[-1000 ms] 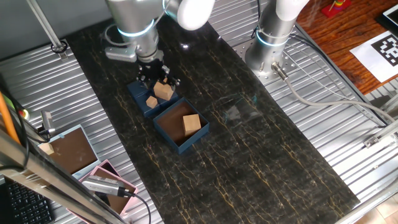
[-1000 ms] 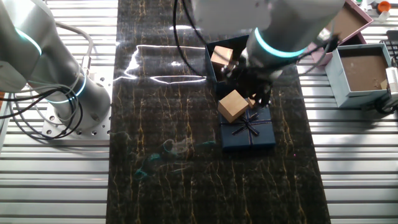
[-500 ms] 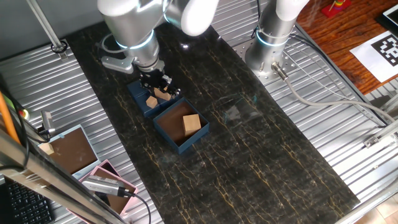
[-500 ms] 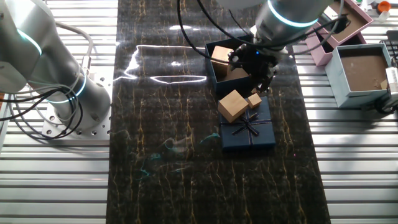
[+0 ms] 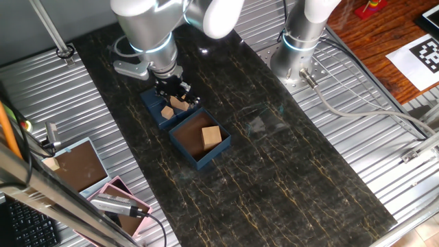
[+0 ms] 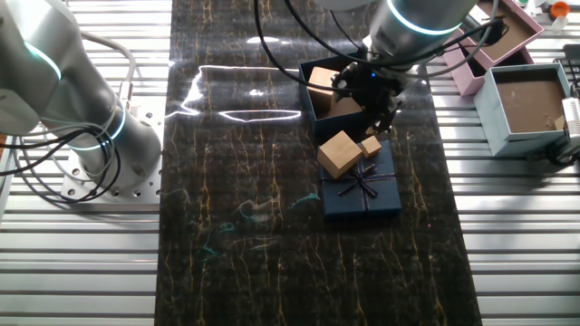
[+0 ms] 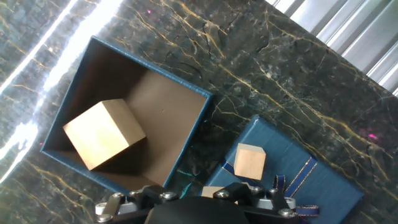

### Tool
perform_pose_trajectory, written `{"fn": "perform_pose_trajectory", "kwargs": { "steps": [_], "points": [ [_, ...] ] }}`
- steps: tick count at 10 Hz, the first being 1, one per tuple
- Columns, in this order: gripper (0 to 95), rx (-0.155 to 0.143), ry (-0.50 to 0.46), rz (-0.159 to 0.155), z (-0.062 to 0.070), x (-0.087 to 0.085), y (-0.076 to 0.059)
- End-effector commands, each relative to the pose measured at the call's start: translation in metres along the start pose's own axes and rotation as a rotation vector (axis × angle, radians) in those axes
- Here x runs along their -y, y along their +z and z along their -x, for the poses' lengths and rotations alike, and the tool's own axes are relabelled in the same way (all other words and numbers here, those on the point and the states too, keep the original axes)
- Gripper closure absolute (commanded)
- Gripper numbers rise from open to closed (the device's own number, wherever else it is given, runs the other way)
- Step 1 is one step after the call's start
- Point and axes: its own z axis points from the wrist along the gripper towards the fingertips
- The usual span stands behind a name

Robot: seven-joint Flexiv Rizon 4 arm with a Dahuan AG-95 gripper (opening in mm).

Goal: Take everything out of the gift box

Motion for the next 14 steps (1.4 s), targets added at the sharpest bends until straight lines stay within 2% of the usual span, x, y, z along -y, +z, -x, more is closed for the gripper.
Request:
{"fn": "perform_pose_trajectory", "kwargs": {
  "steps": [1,9,10,11,14],
  "points": [
    [19.0,0.001,0.000,-0.001,-0.001,0.000,0.000],
    [19.0,0.001,0.000,-0.001,-0.001,0.000,0.000],
    [19.0,0.011,-0.017,-0.033,0.024,-0.060,0.016],
    [38.0,0.011,-0.016,-0.032,0.024,-0.060,0.016],
    [38.0,0.011,-0.012,-0.032,0.024,-0.062,0.014]
  ]
}}
